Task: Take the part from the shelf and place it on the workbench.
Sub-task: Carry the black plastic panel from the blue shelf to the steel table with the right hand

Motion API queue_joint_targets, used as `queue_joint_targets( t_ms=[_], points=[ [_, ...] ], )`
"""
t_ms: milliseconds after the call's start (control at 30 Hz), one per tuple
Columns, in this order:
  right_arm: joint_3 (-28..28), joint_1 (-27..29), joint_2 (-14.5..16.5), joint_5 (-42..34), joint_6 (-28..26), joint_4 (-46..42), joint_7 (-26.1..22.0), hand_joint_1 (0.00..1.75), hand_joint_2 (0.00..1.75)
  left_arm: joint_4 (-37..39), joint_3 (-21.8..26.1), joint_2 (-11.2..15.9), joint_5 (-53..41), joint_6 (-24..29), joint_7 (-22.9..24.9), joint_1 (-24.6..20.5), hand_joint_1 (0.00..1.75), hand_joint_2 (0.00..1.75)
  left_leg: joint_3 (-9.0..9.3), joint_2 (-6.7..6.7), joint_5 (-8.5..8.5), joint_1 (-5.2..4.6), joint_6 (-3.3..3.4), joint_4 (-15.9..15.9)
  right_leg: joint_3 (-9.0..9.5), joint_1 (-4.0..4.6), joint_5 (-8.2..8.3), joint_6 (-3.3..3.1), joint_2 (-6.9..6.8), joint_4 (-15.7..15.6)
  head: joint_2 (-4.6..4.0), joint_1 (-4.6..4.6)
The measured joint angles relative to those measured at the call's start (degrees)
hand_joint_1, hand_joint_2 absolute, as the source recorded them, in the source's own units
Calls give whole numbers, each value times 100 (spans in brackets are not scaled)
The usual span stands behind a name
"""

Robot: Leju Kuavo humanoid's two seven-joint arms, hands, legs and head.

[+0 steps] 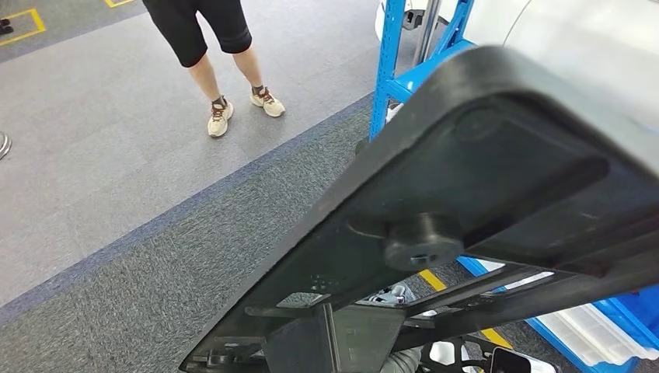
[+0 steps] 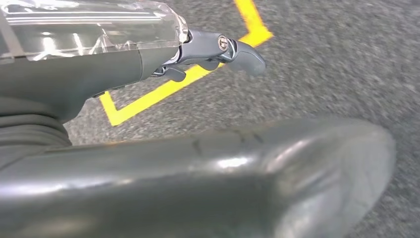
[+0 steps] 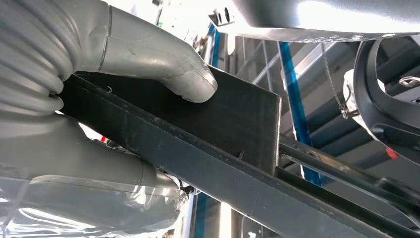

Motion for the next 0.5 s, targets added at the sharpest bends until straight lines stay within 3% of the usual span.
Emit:
queue_joint_targets(
  t_ms=[67, 133, 167, 233, 267, 333, 400, 433, 467, 500],
  points=[
    [-25, 21, 9, 1, 4, -15, 0, 175, 175, -4, 1, 19, -29, -22, -15, 18, 0, 0, 391, 120, 343, 1, 23, -680, 26, 4, -20, 21, -137, 1, 0, 0],
    [-68, 36, 17, 2, 23, -36, 0, 175, 175, -10, -1, 39, -58, -48, -49, 4, 0, 0, 779, 308, 566, -41, 108, -1382, 62, 27, -49, 71, -256, 1, 0, 0],
    [-91, 43, 23, 3, 41, -43, 0, 175, 175, -13, -1, 44, -70, -60, -68, 0, 0, 0, 861, 357, 596, -64, 156, -1546, 76, 36, -61, 101, -306, 0, 0, 1],
    [-124, 49, 40, 6, 95, -41, 0, 175, 175, -19, -1, 51, -77, -72, -88, 13, 0, 0, 846, 276, 593, -91, 242, -1593, 101, 41, -71, 165, -396, -15, 0, 1],
    [-133, 46, 52, 8, 122, -34, 0, 175, 175, -20, -1, 54, -73, -68, -86, 25, 0, 0, 856, 219, 610, -82, 273, -1617, 113, 32, -88, 199, -380, -5, 0, 1],
    [-148, 39, 79, 17, 162, -11, 0, 175, 175, -22, 0, 55, -61, -50, -79, 22, 0, 0, 891, 107, 656, -52, 345, -1676, 18, 12, -280, 244, -136, 251, 0, 1],
    [-168, 44, 92, 36, 176, 23, 0, 175, 175, -25, 1, 54, -48, -35, -74, -11, 0, 0, 893, -12, 683, -40, 392, -1697, -328, -9, -664, 254, 178, 965, 0, 0],
    [-178, 48, 92, 43, 175, 45, 0, 175, 175, -26, 1, 52, -39, -31, -74, -24, 0, 0, 885, -81, 686, -44, 400, -1696, -531, -13, -815, 258, 244, 1357, 0, 0],
    [-185, 48, 92, 49, 166, 70, 0, 175, 175, -27, 2, 50, -33, -27, -75, -28, 0, 0, 881, -155, 688, -47, 403, -1694, -676, -15, -866, 264, 271, 1615, 0, 1],
    [-188, 45, 92, 52, 144, 101, 0, 175, 175, -27, 2, 46, -29, -26, -81, -25, 0, 0, 884, -233, 687, -48, 401, -1691, -719, -19, -792, 267, 279, 1656, 0, 1]
  ],
)
